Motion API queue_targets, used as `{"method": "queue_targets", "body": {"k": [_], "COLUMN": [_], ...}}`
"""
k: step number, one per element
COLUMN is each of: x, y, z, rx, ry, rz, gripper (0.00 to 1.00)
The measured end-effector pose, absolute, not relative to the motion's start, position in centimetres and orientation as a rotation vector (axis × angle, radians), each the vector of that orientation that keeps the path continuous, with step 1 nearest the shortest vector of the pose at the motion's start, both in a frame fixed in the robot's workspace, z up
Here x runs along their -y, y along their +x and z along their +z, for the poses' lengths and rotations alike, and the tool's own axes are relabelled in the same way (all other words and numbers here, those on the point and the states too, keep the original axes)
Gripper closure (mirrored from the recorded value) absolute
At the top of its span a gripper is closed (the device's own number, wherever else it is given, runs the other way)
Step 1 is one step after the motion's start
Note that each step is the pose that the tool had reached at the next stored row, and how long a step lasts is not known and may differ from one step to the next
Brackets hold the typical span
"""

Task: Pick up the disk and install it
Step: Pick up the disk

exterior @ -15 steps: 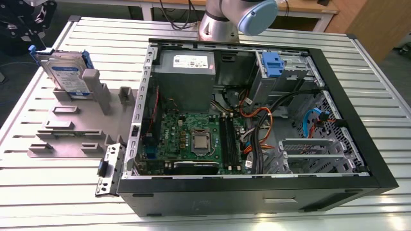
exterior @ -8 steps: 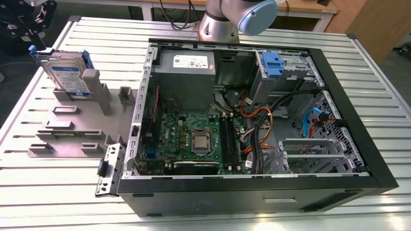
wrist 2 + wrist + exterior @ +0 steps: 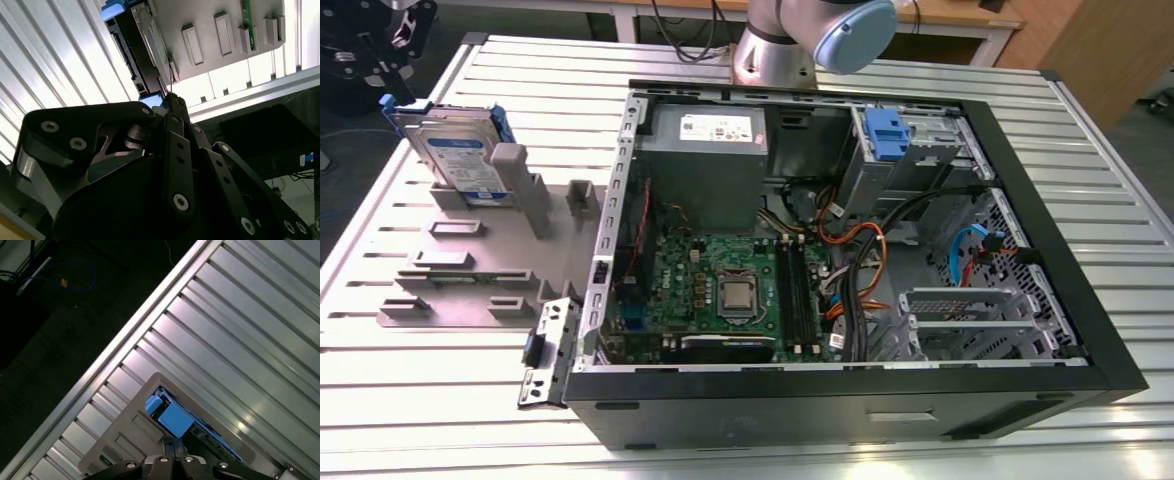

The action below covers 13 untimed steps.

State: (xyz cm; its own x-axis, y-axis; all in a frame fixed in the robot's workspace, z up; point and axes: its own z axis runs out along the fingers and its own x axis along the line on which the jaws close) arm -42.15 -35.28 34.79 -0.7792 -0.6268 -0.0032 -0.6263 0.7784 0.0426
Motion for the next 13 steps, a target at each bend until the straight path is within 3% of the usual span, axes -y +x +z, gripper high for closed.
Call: {"method": "queue_targets", "body": {"k": [13], "x": [35.28], "y": [-42.15], "z": [34.79], "rx": [2.95], "ry": [1.046], "rz": [-0.065], "gripper": [0.89]}}
